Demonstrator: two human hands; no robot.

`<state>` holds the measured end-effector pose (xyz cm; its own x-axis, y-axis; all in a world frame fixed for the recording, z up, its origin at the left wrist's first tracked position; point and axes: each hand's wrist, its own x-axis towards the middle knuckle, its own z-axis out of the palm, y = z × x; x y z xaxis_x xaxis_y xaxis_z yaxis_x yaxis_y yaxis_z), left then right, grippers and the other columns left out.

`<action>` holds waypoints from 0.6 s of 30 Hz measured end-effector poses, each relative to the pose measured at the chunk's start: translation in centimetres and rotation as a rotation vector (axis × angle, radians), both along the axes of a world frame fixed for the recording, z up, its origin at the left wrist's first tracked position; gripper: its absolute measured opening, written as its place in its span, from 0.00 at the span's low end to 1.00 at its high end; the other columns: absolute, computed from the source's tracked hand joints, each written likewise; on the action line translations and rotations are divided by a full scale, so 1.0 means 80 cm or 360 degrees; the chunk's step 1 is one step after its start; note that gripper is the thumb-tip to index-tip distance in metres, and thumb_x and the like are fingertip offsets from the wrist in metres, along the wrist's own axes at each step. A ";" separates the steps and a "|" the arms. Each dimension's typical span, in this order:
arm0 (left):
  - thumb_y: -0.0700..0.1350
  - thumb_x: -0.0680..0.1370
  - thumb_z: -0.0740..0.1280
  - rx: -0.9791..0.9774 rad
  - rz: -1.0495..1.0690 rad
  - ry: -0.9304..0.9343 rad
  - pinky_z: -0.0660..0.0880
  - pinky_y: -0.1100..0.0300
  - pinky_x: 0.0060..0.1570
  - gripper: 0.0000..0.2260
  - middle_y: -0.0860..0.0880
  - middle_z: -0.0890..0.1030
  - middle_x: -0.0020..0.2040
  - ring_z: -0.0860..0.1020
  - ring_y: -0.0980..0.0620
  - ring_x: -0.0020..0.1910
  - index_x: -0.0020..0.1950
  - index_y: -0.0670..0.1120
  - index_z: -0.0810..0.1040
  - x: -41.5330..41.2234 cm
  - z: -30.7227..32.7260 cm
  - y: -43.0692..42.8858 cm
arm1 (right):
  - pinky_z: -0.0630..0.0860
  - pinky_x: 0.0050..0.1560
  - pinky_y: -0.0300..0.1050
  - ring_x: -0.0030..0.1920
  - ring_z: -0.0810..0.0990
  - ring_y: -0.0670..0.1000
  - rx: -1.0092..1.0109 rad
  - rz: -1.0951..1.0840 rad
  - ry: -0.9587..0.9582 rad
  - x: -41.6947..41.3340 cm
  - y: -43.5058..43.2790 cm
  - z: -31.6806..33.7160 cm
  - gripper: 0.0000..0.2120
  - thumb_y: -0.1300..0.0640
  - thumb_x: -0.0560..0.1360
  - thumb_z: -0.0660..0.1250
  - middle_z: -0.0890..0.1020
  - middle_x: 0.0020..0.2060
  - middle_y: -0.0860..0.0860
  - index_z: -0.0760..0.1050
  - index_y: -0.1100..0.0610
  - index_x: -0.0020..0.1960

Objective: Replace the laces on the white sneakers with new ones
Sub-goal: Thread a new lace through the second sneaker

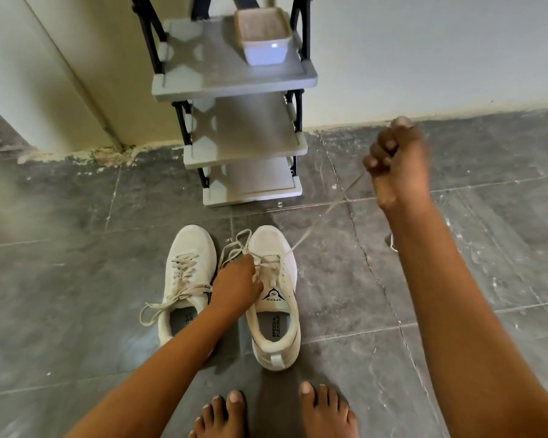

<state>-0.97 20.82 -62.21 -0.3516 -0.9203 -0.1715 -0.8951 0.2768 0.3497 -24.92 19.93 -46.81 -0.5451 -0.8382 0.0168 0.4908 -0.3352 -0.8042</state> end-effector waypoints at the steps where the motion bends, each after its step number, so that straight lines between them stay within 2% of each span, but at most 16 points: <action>1: 0.49 0.75 0.66 0.0050 -0.0011 0.0012 0.71 0.57 0.42 0.14 0.45 0.79 0.49 0.77 0.45 0.48 0.55 0.44 0.70 0.000 0.001 -0.002 | 0.63 0.22 0.35 0.22 0.62 0.42 0.0142 -0.0027 0.0305 -0.001 0.001 -0.004 0.14 0.62 0.80 0.51 0.67 0.23 0.43 0.62 0.51 0.37; 3: 0.50 0.73 0.68 0.0138 -0.0003 0.0030 0.71 0.57 0.44 0.14 0.46 0.79 0.49 0.77 0.46 0.48 0.54 0.45 0.72 0.000 0.006 -0.008 | 0.69 0.27 0.36 0.28 0.69 0.44 0.0680 0.0034 0.1153 0.019 0.001 -0.038 0.12 0.57 0.80 0.55 0.74 0.31 0.48 0.67 0.52 0.39; 4: 0.50 0.73 0.68 0.0156 0.0009 0.0026 0.71 0.56 0.44 0.13 0.46 0.79 0.48 0.77 0.47 0.47 0.52 0.45 0.73 0.001 0.007 -0.010 | 0.74 0.35 0.38 0.35 0.74 0.47 0.0935 0.0198 0.1511 0.034 0.001 -0.069 0.07 0.56 0.80 0.58 0.78 0.39 0.53 0.72 0.54 0.44; 5: 0.49 0.73 0.68 0.0158 0.0011 0.0022 0.71 0.56 0.43 0.11 0.46 0.79 0.46 0.76 0.47 0.46 0.50 0.44 0.74 0.001 0.009 -0.011 | 0.75 0.45 0.43 0.44 0.77 0.51 0.1131 0.0422 0.1816 0.051 0.004 -0.102 0.07 0.54 0.79 0.60 0.80 0.49 0.57 0.74 0.56 0.52; 6: 0.48 0.73 0.68 0.0149 0.0008 0.0029 0.71 0.57 0.42 0.09 0.46 0.79 0.44 0.76 0.47 0.44 0.47 0.44 0.74 0.002 0.009 -0.011 | 0.74 0.52 0.47 0.53 0.77 0.55 0.1265 0.0662 0.2079 0.069 0.009 -0.136 0.13 0.52 0.79 0.61 0.79 0.56 0.58 0.72 0.58 0.60; 8: 0.46 0.73 0.66 0.0103 -0.0021 0.0062 0.69 0.57 0.39 0.06 0.47 0.76 0.39 0.74 0.48 0.39 0.43 0.45 0.73 0.003 0.007 -0.008 | 0.73 0.56 0.50 0.60 0.75 0.58 0.1411 0.0951 0.2415 0.097 0.021 -0.184 0.20 0.49 0.79 0.59 0.76 0.62 0.58 0.69 0.58 0.67; 11: 0.45 0.74 0.65 0.0036 -0.0065 0.0086 0.64 0.60 0.35 0.07 0.49 0.72 0.36 0.70 0.50 0.35 0.40 0.46 0.69 0.003 0.003 -0.006 | 0.74 0.51 0.50 0.55 0.77 0.58 0.1470 0.0817 0.2469 0.110 0.021 -0.208 0.18 0.49 0.79 0.59 0.79 0.56 0.58 0.72 0.61 0.61; 14: 0.45 0.74 0.65 0.0055 -0.0097 0.0059 0.64 0.60 0.35 0.06 0.50 0.72 0.36 0.70 0.50 0.36 0.41 0.46 0.69 0.000 0.001 -0.010 | 0.72 0.45 0.48 0.51 0.78 0.58 0.1441 0.0829 0.2424 0.104 0.007 -0.206 0.12 0.53 0.79 0.60 0.80 0.51 0.58 0.75 0.62 0.53; 16: 0.44 0.73 0.66 0.0090 -0.0092 0.0041 0.66 0.60 0.37 0.06 0.49 0.73 0.37 0.71 0.50 0.37 0.41 0.45 0.70 0.000 -0.001 -0.012 | 0.68 0.42 0.45 0.47 0.76 0.57 0.1345 0.0784 0.2214 0.093 0.005 -0.188 0.08 0.57 0.80 0.58 0.78 0.44 0.58 0.72 0.59 0.45; 18: 0.44 0.74 0.66 0.0118 -0.0073 0.0015 0.68 0.59 0.38 0.05 0.48 0.74 0.38 0.72 0.49 0.38 0.42 0.45 0.71 0.000 -0.002 -0.013 | 0.64 0.35 0.43 0.38 0.71 0.52 0.1127 0.0536 0.1663 0.079 0.000 -0.151 0.12 0.60 0.80 0.55 0.72 0.34 0.53 0.66 0.56 0.37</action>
<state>-0.97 19.77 -62.36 -0.3951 -0.8880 -0.2353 -0.8787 0.2905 0.3789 -18.62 19.90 -58.92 -0.3058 -0.9316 -0.1966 -0.4929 0.3315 -0.8044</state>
